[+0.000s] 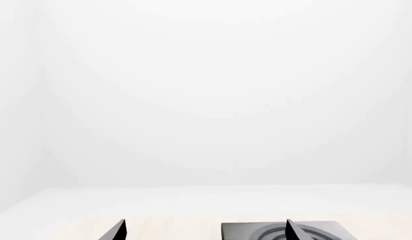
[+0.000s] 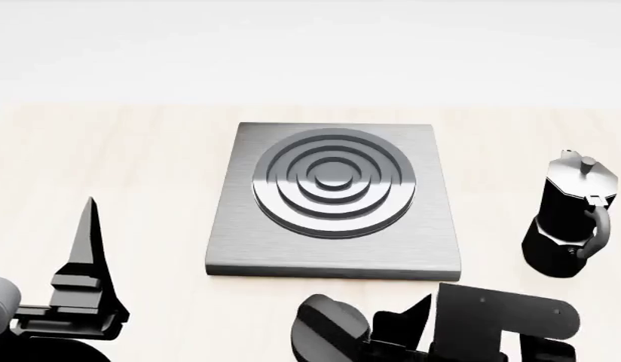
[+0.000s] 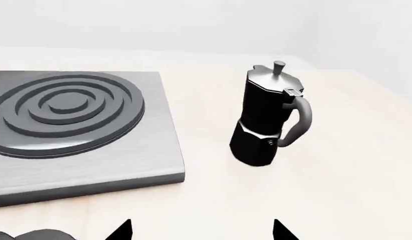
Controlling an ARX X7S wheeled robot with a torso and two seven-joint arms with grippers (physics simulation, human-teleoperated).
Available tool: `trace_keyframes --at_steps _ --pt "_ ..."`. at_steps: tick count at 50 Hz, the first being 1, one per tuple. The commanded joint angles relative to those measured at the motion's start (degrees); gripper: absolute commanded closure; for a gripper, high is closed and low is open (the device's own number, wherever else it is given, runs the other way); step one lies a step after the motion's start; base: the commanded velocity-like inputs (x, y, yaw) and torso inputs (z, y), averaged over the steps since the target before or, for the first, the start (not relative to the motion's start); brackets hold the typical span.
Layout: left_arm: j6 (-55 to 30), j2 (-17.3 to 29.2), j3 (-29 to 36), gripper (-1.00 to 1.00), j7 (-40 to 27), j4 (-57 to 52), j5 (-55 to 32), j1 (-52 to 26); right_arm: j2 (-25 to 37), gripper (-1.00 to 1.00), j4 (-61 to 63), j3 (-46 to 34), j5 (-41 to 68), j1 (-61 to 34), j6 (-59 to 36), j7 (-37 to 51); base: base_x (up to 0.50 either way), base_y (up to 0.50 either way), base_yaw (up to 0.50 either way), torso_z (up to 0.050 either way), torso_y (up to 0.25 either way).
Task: Turn on the stove.
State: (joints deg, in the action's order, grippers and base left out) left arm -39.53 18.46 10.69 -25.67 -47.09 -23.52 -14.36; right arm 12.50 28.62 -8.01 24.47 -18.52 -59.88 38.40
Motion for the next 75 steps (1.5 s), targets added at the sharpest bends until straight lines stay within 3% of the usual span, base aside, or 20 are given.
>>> trace_keyframes --at_steps 1,14,75 --pt "0.21 0.18 0.22 -1.0 -0.19 0.16 -0.21 0.03 1.79 -1.0 4.1 -2.7 -1.09 -0.25 -0.23 0.81 0.0 0.0 0.0 0.0 0.0" --pt "0.24 0.41 0.34 -1.0 -0.48 0.17 -0.51 -0.08 4.34 -1.0 7.22 -7.53 -4.74 -1.5 0.04 2.83 0.0 0.0 0.0 0.0 0.0" --pt "1.13 1.54 1.11 -1.0 -1.6 0.27 -1.56 0.07 7.18 -1.0 17.57 -15.4 -5.75 -4.94 -1.7 3.62 0.0 0.0 0.0 0.0 0.0"
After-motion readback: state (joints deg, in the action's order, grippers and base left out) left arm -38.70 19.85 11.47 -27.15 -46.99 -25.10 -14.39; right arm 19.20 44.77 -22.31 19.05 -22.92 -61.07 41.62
